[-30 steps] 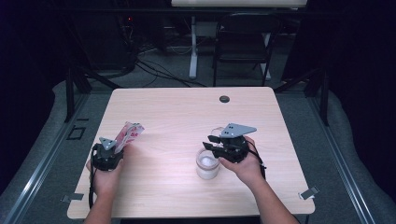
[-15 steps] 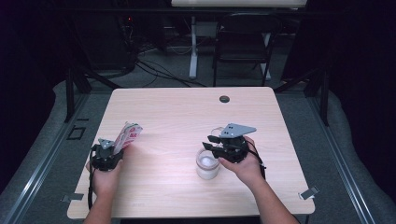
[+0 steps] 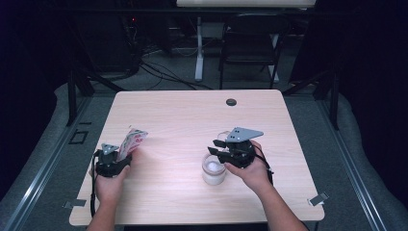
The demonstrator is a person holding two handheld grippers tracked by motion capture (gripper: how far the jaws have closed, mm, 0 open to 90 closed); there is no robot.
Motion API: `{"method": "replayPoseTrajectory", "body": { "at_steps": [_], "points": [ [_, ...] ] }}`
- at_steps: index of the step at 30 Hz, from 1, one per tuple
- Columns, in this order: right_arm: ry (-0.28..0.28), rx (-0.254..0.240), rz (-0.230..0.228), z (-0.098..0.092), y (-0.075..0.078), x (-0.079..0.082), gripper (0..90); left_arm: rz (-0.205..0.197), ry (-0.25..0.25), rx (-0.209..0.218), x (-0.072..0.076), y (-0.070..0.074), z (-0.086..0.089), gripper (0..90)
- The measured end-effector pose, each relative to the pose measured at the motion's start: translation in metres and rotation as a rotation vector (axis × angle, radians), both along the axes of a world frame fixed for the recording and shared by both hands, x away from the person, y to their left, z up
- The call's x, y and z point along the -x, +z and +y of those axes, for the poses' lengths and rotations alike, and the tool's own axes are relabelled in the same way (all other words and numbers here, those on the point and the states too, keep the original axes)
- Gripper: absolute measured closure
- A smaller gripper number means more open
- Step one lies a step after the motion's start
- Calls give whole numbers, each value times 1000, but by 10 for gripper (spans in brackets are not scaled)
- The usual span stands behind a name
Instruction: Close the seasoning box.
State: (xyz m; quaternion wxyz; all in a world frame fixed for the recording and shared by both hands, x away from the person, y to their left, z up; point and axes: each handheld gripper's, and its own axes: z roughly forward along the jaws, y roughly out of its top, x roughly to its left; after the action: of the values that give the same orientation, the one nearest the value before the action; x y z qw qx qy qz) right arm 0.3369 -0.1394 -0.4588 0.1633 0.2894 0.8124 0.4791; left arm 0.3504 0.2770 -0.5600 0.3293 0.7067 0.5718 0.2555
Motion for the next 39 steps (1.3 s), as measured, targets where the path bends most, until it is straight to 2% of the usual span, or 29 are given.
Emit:
{"method": "replayPoseTrajectory", "body": {
  "at_steps": [6,8,11,16,20,25,34,39],
  "points": [
    [4,-6,2,0,0,0,650,-40,-8,27,5,6,-1,418],
    [2,-9,1,0,0,-1,647,-57,-7,37,7,8,-1,406],
    [3,-13,-1,0,1,-1,635,-59,-8,47,10,10,-2,390],
    [5,-22,2,-1,2,-2,615,-61,-24,20,12,12,-5,382],
    [14,-18,8,0,1,-3,607,-63,-34,19,12,12,-6,381],
    [20,-16,9,2,0,-4,599,-45,-47,2,11,14,-8,386],
    [17,-8,10,3,0,-2,594,-20,-125,-32,11,19,-16,392],
    [12,-7,11,2,0,-2,594,-26,-149,-45,10,22,-21,385]
  ]
}}
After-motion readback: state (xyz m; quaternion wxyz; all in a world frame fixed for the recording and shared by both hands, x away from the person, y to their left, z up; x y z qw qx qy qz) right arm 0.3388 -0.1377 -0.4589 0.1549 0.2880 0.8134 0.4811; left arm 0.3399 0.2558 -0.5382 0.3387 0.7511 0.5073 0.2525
